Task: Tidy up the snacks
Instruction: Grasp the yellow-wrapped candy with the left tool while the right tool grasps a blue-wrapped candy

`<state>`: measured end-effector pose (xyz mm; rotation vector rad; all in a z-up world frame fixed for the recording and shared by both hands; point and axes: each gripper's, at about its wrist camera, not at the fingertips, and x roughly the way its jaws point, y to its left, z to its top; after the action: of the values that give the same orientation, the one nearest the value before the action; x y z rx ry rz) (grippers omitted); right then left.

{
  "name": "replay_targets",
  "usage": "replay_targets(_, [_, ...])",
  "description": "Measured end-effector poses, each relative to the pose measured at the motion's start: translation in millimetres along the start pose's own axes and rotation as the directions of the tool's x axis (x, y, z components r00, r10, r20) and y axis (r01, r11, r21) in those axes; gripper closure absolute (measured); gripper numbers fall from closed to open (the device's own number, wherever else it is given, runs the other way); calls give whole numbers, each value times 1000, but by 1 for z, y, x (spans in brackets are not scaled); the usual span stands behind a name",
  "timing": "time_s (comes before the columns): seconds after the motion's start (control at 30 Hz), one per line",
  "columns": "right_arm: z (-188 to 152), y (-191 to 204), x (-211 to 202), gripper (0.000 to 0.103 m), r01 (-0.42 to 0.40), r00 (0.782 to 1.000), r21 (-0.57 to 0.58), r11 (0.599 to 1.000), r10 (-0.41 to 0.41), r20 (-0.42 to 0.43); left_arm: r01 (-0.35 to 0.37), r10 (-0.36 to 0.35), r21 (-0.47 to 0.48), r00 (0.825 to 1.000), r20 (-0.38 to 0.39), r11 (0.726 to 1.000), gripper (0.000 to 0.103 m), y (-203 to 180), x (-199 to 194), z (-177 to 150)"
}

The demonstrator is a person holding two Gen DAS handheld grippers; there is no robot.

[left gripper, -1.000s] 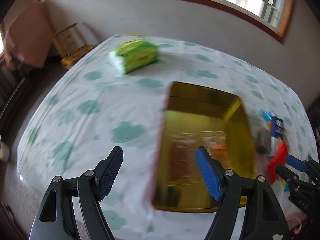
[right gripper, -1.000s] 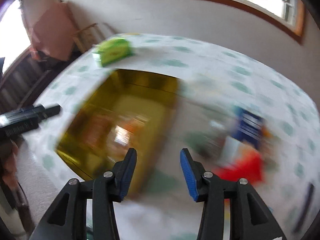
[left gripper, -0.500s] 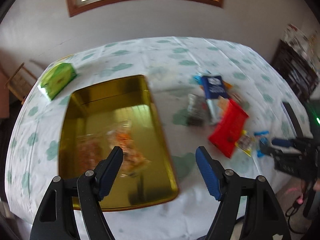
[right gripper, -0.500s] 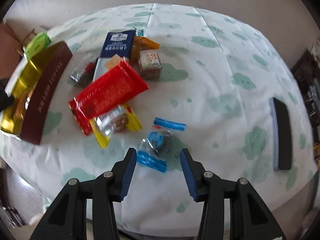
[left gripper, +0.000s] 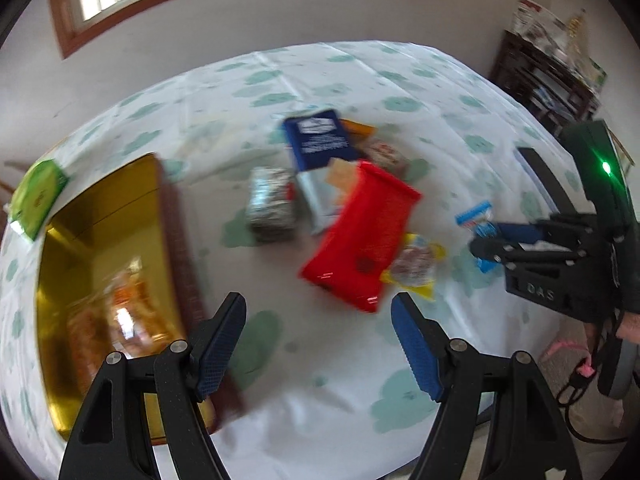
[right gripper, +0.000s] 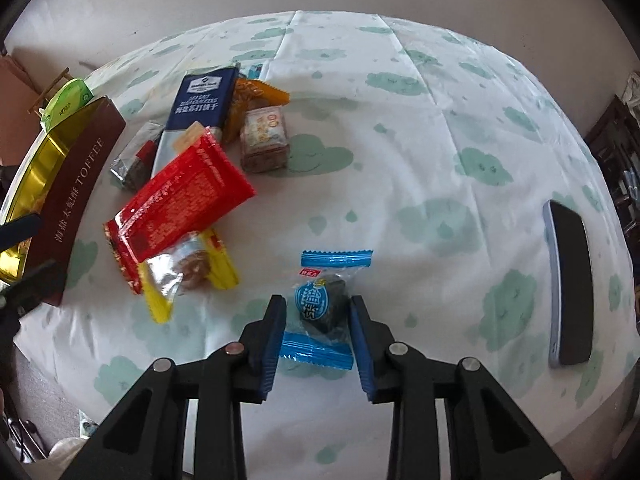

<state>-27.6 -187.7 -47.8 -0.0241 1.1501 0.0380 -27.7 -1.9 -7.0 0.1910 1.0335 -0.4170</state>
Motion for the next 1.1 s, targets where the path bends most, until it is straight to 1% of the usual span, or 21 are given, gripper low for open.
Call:
replay_targets(0.07, [2, -8, 0, 71, 16, 1000, -4, 1000, -16, 10, 33, -33, 12, 999, -3, 999, 31, -9, 5, 4])
replay_targets(0.1, [3, -15, 1, 71, 18, 1000, 2, 1000, -18, 10, 60, -60, 15, 998, -2, 998, 31, -13, 7, 7])
replay_targets(0.23, [3, -32, 1, 71, 1, 1000, 28, 1000, -1, 12, 116, -115, 31, 993, -25, 993, 31, -31, 22, 20])
replay_targets(0.27, [2, -34, 1, 71, -6, 1000, 32, 999, 5, 13, 114, -113, 40, 993, -34, 993, 32, -34, 26, 21])
replay_targets(0.33, [1, -38, 1, 71, -19, 1000, 39, 999, 19, 16, 102, -99, 59, 993, -60, 993, 39, -43, 36, 25])
replay_targets(0.43, [0, -42, 1, 71, -38, 999, 42, 998, 37, 19, 107, -101, 62, 990, -99, 992, 46, -50, 48, 28])
replay_targets(0.57, [-1, -45, 1, 71, -55, 998, 49, 997, 54, 23, 84, -75, 98, 992, -97, 992, 49, -58, 53, 32])
replay_targets(0.63, [-2, -46, 1, 71, -61, 998, 49, 997, 60, 26, 85, -73, 103, 991, -108, 991, 60, -60, 53, 34])
replay_targets(0.67, [-2, -46, 1, 71, -63, 998, 50, 997, 61, 26, 101, -88, 105, 989, -121, 989, 62, -61, 54, 34])
replay_targets(0.7, [-2, -46, 1, 71, -65, 998, 52, 996, 64, 26, 112, -98, 105, 987, -129, 988, 62, -61, 55, 34])
replay_targets(0.8, [-2, -47, 1, 71, -69, 997, 56, 996, 68, 26, 115, -99, 115, 986, -135, 987, 63, -66, 58, 31])
replay_targets(0.9, [-3, -47, 1, 71, -70, 997, 58, 996, 69, 26, 140, -126, 72, 976, -177, 988, 65, -65, 68, 29])
replay_targets(0.97, [-2, -47, 1, 71, -72, 997, 56, 996, 70, 26, 132, -120, 74, 980, -158, 988, 66, -66, 68, 29])
replay_targets(1.1, [-1, -46, 1, 71, -68, 997, 53, 996, 67, 23, 141, -135, 26, 978, -159, 990, 68, -62, 70, 32])
